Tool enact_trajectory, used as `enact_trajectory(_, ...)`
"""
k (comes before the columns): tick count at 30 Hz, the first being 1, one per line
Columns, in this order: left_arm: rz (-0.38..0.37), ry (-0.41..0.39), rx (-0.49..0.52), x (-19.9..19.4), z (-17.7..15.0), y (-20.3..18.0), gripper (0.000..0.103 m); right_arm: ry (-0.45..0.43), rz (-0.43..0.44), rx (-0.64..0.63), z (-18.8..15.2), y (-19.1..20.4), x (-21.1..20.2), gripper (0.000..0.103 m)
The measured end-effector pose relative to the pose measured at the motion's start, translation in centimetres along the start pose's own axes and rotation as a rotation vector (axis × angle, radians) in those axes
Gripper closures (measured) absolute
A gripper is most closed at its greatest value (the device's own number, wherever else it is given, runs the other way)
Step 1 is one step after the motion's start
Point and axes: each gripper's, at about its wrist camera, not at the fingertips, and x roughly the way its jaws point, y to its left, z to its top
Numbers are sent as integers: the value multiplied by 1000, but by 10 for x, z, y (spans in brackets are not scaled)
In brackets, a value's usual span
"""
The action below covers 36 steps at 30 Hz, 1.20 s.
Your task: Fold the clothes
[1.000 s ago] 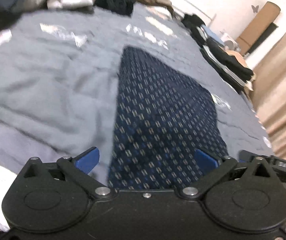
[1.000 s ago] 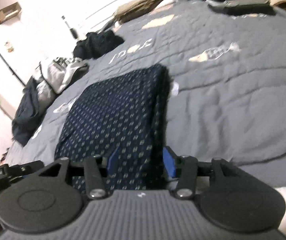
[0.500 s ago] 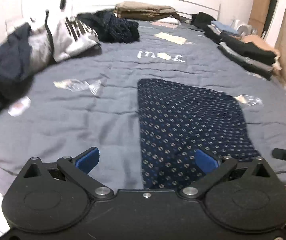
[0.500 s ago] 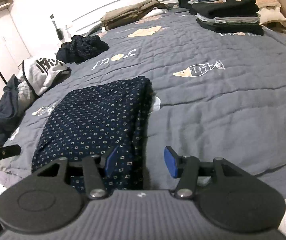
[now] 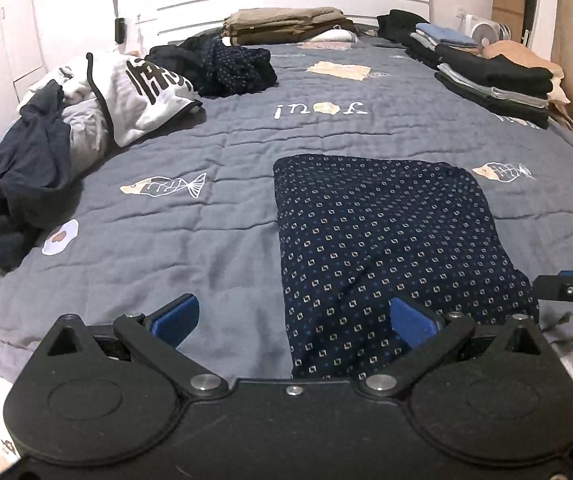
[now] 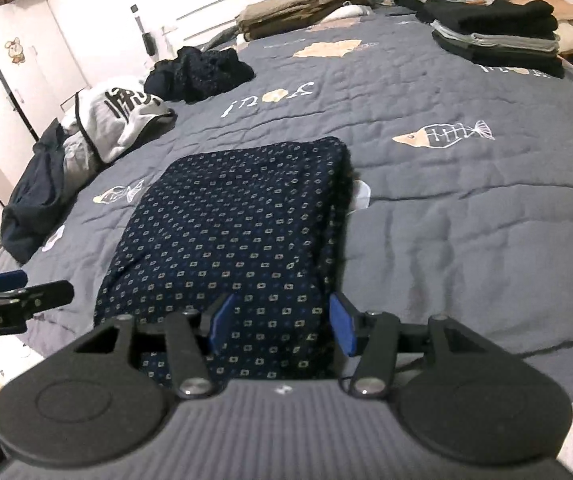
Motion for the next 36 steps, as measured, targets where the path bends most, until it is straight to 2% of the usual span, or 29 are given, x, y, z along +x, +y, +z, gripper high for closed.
enact_trajectory(9, -30, 14, 51, -16, 10, -10, 0, 19, 21, 63, 6, -1, -6, 51)
enact_trajectory(12, -50, -10, 59, -28, 27, -7, 0, 2, 24, 54, 19, 5, -19, 51)
enact_trajectory(18, -73, -86, 102, -58, 63, -2, 0, -50, -25, -23, 48, 24, -53, 51)
enact_trajectory(23, -88, -128, 123, -79, 82, 8, 0, -77, -27, -35, 57, 29, -79, 51)
enact_trajectory(28, -107, -135, 127, -87, 84, 11, 0, -80, -30, -30, 58, 27, -93, 51)
enact_trajectory(36, -137, -79, 90, -82, 67, 20, 0, -43, -22, -24, 53, 24, -111, 51)
